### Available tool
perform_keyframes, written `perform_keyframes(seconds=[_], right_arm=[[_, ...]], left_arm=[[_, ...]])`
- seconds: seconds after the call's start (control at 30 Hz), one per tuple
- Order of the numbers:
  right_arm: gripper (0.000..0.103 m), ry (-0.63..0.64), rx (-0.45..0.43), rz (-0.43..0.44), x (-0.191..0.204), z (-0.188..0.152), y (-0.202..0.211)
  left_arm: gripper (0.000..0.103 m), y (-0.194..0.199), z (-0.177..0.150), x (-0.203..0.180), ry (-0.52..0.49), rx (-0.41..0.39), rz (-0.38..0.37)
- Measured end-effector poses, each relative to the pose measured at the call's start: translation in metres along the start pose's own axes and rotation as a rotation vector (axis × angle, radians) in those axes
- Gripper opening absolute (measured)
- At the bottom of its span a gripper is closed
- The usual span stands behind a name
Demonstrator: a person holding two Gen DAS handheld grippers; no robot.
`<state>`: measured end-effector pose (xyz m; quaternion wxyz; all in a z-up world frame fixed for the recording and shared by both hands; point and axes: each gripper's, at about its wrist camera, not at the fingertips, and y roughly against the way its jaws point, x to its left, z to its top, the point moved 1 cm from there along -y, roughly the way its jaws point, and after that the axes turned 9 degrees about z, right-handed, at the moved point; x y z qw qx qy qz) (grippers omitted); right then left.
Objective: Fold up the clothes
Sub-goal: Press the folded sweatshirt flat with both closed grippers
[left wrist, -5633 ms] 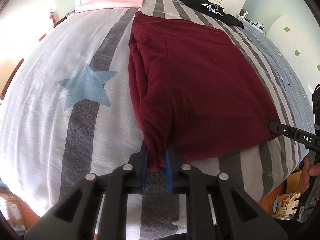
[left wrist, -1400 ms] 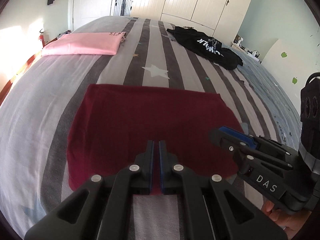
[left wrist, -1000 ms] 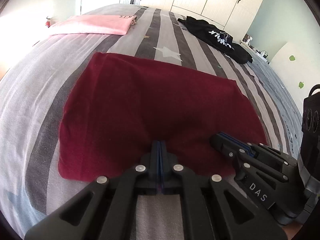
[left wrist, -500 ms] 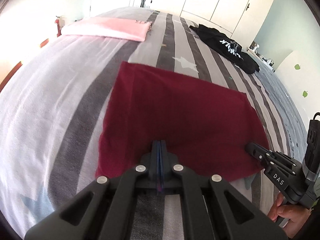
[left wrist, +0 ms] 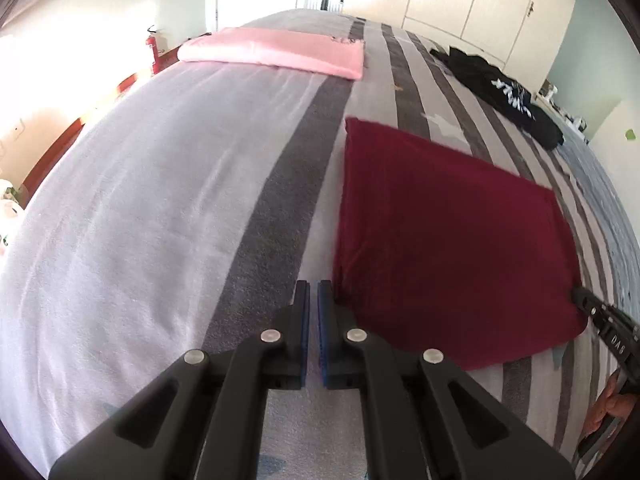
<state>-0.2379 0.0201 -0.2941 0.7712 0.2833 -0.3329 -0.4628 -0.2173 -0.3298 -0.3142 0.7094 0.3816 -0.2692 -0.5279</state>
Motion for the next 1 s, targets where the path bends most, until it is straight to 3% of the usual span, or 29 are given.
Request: perform_keyframes(seconds=[0.2, 0.3, 0.5, 0.67, 0.87, 1.0], right_arm=[[0.002, -0.075, -0.038, -0.091, -0.026, 0.022, 0.008], [0.002, -0.089, -0.073, -0.072, -0.028, 0.046, 0.004], [0.002, -0.005, -0.090, 0.013, 0.005, 0.093, -0.043], [0.002, -0.022, -0.060, 0.015, -0.001, 0.100, -0.073], [0.000, -0.053, -0.043, 0.020, -0.019, 0.095, -0.088], [0.000, -0.043, -0.046, 0.009, -0.024, 0.104, -0.083]], left_arm=[[0.002, 0.023, 0.034, -0.013, -0.023, -0.109, -0.038], [0.002, 0.014, 0.057, -0.031, -0.046, -0.135, -0.063], [0.002, -0.030, 0.079, -0.058, -0.084, -0.099, -0.060], [0.002, -0.067, 0.072, -0.050, -0.070, -0.049, -0.027], [0.002, -0.063, 0.075, -0.043, -0.048, -0.049, -0.026], [0.002, -0.050, 0.094, -0.046, -0.030, -0.100, -0.040]])
